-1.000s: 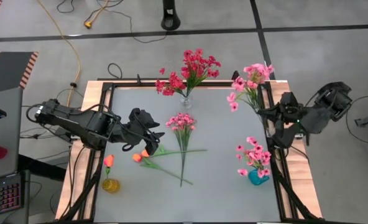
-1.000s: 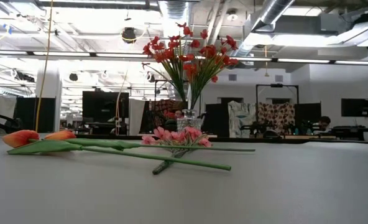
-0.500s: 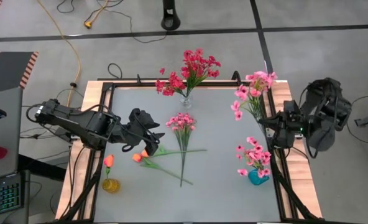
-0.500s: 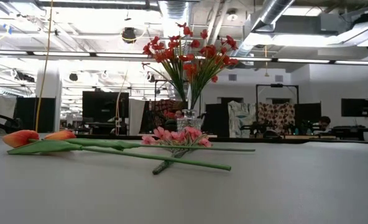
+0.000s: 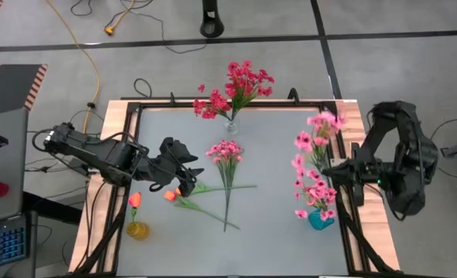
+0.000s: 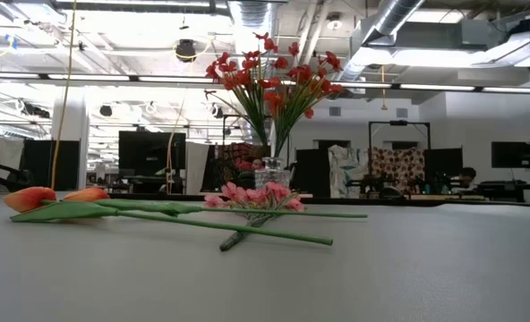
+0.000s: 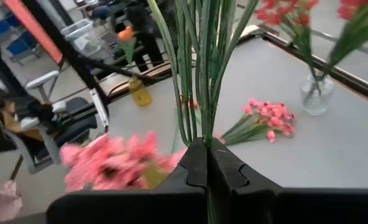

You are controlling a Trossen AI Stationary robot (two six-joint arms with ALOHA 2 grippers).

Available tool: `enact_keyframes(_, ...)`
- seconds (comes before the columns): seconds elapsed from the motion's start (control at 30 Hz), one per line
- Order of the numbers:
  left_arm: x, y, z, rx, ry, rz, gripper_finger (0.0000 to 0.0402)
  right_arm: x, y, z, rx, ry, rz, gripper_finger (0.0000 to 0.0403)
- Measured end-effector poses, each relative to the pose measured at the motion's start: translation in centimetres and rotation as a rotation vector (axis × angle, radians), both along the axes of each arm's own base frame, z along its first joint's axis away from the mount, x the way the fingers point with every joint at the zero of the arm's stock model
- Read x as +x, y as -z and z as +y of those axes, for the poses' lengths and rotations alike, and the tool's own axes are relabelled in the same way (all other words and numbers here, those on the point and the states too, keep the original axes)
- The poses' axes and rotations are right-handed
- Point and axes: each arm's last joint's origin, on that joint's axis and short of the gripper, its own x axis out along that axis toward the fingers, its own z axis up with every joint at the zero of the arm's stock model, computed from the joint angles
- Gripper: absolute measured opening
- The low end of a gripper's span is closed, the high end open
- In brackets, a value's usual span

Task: Sort flowers into vase by color
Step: Put the bottom pink flowers into the blue vase

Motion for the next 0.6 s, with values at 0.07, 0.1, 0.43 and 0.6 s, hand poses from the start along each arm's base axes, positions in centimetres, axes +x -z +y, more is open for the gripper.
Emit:
enact_keyframes(0.07,0.0,0.0,0.0,-0.012,-0.009,-0.005,0.0200,-0.1,0.1,0.6,-0.019,-0.014,-0.014,0.0023)
enact_keyframes(0.1,0.0,0.0,0.0,-0.014,-0.012,-0.006,0.0200,-0.2,0.2,1.0,-0.031,-0.021,-0.025,0.0023)
enact_keyframes(0.43,0.0,0.0,0.0,-0.028,-0.023,-0.012,0.0200,-1.2,1.4,3.9,-0.102,-0.072,-0.092,0.0023)
enact_keyframes(0.6,0.0,0.0,0.0,-0.030,-0.024,-0.012,0.0200,-1.7,1.6,4.8,-0.148,-0.107,-0.125,0.0023)
